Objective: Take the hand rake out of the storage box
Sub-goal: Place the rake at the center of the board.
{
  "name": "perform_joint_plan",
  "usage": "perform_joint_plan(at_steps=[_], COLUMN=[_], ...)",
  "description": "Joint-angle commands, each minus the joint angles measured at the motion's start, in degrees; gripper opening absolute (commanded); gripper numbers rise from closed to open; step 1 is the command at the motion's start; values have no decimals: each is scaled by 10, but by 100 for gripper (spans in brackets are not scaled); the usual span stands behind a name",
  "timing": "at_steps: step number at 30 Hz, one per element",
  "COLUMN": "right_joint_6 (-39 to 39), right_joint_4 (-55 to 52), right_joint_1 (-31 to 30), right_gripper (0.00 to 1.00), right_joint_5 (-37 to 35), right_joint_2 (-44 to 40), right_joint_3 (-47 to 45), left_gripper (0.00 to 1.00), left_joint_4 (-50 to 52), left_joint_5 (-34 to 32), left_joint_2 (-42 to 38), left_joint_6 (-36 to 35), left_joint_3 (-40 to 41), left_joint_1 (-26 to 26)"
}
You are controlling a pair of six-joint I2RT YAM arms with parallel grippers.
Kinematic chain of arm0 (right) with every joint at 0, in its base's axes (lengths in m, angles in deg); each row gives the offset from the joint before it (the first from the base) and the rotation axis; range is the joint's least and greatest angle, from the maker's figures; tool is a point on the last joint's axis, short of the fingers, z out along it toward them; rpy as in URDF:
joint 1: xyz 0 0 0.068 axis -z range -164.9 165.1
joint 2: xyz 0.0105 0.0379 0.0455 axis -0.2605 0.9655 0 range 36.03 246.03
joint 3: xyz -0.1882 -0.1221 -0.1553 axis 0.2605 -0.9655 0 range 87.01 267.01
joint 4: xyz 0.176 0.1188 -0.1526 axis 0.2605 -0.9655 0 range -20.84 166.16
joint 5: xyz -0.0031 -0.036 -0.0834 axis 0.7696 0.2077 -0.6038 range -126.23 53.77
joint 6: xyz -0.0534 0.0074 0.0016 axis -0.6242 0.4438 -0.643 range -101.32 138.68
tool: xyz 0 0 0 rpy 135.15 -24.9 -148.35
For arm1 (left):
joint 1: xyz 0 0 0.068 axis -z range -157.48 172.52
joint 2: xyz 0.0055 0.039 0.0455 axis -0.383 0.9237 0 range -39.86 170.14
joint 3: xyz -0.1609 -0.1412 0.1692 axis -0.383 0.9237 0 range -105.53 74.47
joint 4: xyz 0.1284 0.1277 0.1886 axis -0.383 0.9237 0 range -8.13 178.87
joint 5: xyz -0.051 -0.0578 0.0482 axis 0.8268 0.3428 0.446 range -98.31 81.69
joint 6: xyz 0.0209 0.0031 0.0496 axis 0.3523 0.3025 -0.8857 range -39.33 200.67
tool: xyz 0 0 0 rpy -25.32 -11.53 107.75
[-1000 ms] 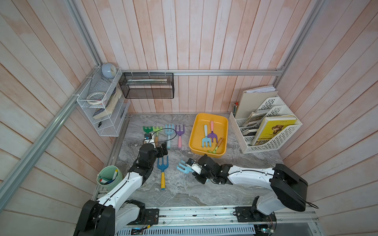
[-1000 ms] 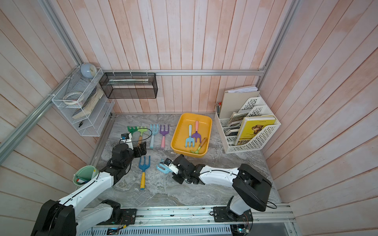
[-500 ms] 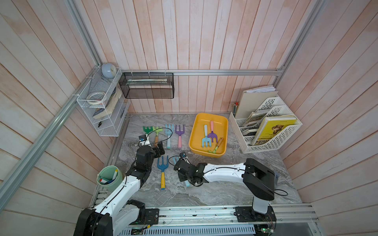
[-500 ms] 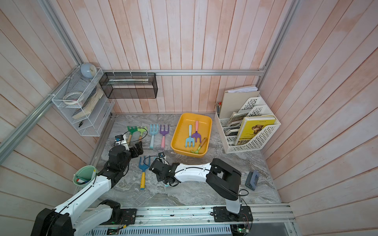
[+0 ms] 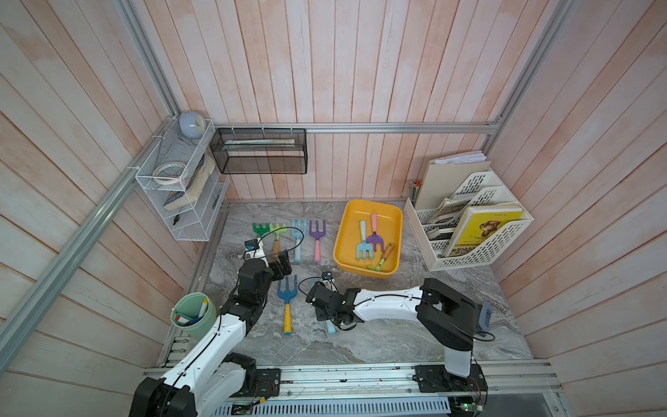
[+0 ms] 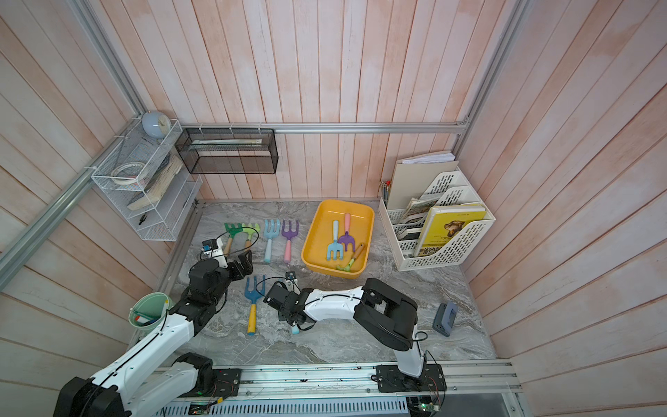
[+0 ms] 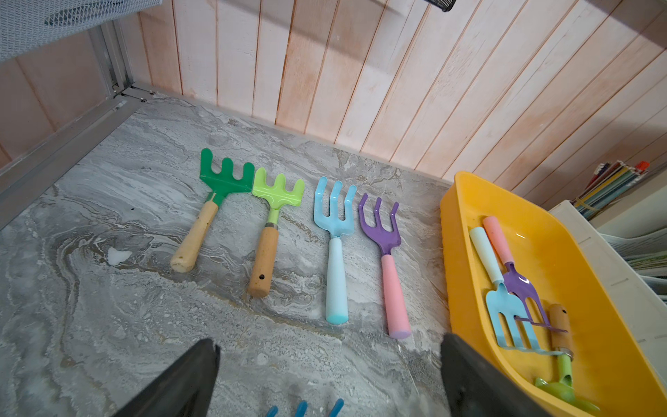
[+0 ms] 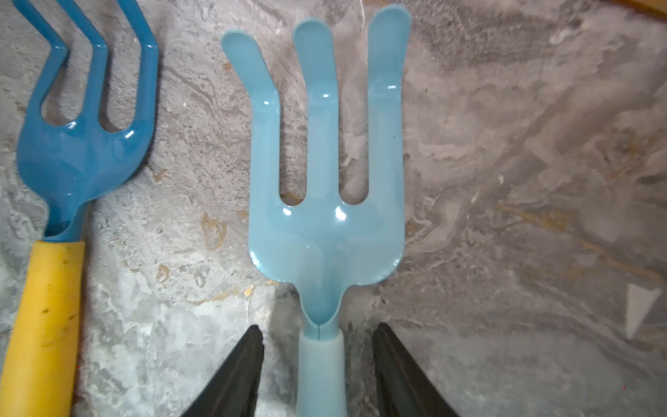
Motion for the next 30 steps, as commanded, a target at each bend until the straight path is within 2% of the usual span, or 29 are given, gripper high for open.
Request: perform_joint_plan(at_steps=[1,3,7,12,18,21,30], right_joint_6=[-15,-15,-22,-20,6,18,12], right_joint_4=[50,69,127,96,89,82,78], right_joint_1=[7,21,48,40,40,34,29], right_gripper=[52,51,38,36,27,27,25], right_joint_5=[45,82,158,142,136,103,96], right_joint_2=[-31,-28,-21,-8,26,39,63], right_joint_3=[-38,-48,-80,-54,-28,-9,16], left_gripper=[100,100,100,100,100,100,100], left_joint_4=[2,2,7,7,-2,-4,-1], left_joint_5=[10,15,23,28,54,52,52], left_joint_2=[-6,-6,-15,-25,-52,-64,-62], left_joint_6=[1,0,-4,-1,5,6,5], left_joint_3=[7,6,7,10,21,25,23], left_joint_1=[-3,-3,-3,-3,-3,-4,-3])
